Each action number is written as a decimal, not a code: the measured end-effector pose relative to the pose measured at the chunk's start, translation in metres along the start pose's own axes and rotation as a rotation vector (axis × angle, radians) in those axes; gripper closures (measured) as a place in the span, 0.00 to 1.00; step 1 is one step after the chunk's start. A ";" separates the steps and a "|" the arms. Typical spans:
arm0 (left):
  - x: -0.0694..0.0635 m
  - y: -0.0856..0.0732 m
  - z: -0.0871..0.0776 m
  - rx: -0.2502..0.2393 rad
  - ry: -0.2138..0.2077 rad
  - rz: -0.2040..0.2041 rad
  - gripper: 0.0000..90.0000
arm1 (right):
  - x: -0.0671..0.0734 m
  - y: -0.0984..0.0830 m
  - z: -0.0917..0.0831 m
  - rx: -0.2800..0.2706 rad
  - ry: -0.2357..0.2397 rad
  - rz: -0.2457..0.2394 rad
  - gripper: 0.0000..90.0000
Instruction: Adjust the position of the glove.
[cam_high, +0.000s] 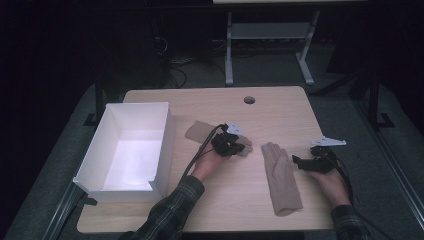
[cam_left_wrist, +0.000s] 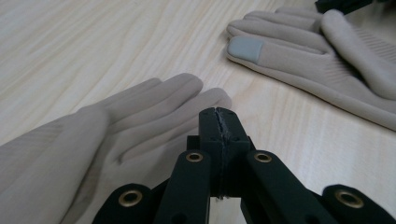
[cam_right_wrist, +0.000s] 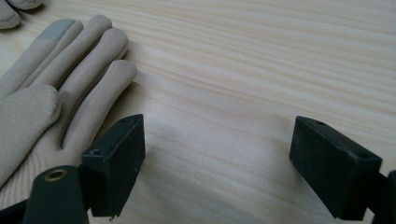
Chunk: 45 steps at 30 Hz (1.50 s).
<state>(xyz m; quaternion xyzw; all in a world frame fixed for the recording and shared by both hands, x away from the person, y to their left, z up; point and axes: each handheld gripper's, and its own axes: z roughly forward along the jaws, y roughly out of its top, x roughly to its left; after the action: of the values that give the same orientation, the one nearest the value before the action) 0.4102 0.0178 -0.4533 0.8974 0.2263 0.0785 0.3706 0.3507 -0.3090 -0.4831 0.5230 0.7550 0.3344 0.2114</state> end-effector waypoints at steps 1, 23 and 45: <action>-0.001 0.000 0.004 0.011 0.001 0.003 0.99 | 0.000 0.000 0.000 0.000 0.000 0.001 0.20; -0.020 0.011 0.020 -0.006 -0.059 -0.017 0.99 | 0.000 0.000 0.000 0.000 0.000 0.001 0.20; 0.053 -0.032 -0.043 -0.025 0.157 -0.195 0.99 | 0.000 0.000 0.000 0.000 0.000 0.001 0.20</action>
<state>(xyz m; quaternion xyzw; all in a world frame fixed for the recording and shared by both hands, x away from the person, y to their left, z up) 0.4327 0.0893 -0.4464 0.8575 0.3398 0.1148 0.3688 0.3506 -0.3090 -0.4831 0.5234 0.7547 0.3345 0.2111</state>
